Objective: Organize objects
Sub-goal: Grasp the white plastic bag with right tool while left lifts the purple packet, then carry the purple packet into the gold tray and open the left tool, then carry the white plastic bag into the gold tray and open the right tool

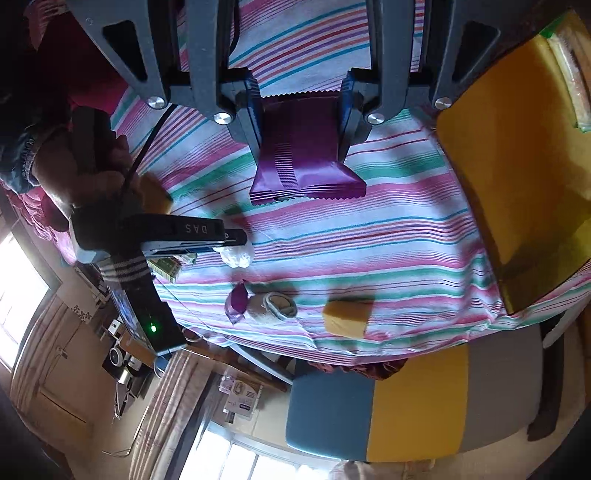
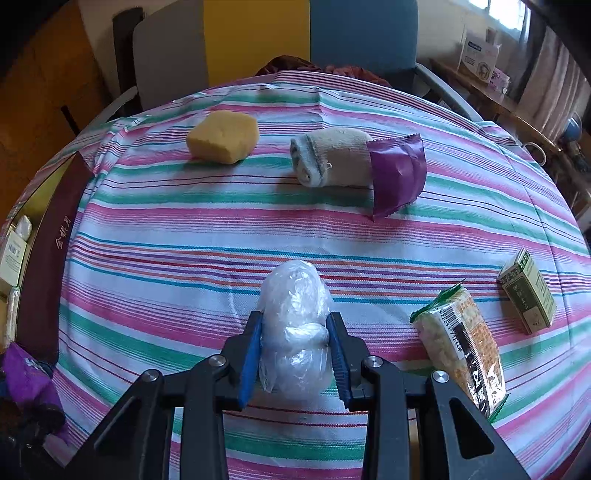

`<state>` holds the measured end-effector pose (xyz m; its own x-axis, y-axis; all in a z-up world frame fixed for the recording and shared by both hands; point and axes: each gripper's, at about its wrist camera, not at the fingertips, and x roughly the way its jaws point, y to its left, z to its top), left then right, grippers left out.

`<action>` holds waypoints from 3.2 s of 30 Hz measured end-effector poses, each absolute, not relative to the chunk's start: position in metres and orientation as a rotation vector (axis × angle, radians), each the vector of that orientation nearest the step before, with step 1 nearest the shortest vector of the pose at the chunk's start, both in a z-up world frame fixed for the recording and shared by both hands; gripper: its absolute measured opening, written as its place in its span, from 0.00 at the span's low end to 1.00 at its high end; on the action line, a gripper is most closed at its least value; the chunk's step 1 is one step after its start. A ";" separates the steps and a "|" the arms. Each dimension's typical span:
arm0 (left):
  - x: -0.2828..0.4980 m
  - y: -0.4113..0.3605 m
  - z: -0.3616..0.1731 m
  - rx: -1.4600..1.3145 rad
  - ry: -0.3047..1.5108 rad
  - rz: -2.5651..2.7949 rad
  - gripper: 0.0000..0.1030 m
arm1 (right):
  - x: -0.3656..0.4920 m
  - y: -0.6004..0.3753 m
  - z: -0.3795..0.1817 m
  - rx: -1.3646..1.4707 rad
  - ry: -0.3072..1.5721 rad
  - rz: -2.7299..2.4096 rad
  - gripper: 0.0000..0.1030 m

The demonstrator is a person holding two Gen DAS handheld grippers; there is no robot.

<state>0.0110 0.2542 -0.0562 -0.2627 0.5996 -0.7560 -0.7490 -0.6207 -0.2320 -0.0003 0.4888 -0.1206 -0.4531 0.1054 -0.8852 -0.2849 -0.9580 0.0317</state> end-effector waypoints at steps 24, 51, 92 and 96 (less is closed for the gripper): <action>-0.002 0.193 -0.026 -1.058 0.088 2.127 0.31 | -0.005 0.477 -0.122 -1.499 0.111 2.476 0.34; -0.201 0.092 -0.058 -1.348 0.038 2.500 0.32 | -0.006 0.474 -0.124 -1.520 0.086 2.473 0.34; -0.053 0.067 -0.015 -1.110 0.089 2.633 0.46 | -0.007 0.469 -0.126 -1.496 0.050 2.474 0.35; -0.051 0.064 -0.018 -1.123 0.077 2.623 0.46 | -0.007 0.469 -0.127 -1.489 0.043 2.475 0.34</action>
<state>-0.0512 0.0643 -0.0176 -0.6559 0.2396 -0.7158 -0.2813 -0.9576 -0.0627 -0.0067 0.4688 -0.1271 -0.4451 0.1995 -0.8730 -0.2296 -0.9677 -0.1041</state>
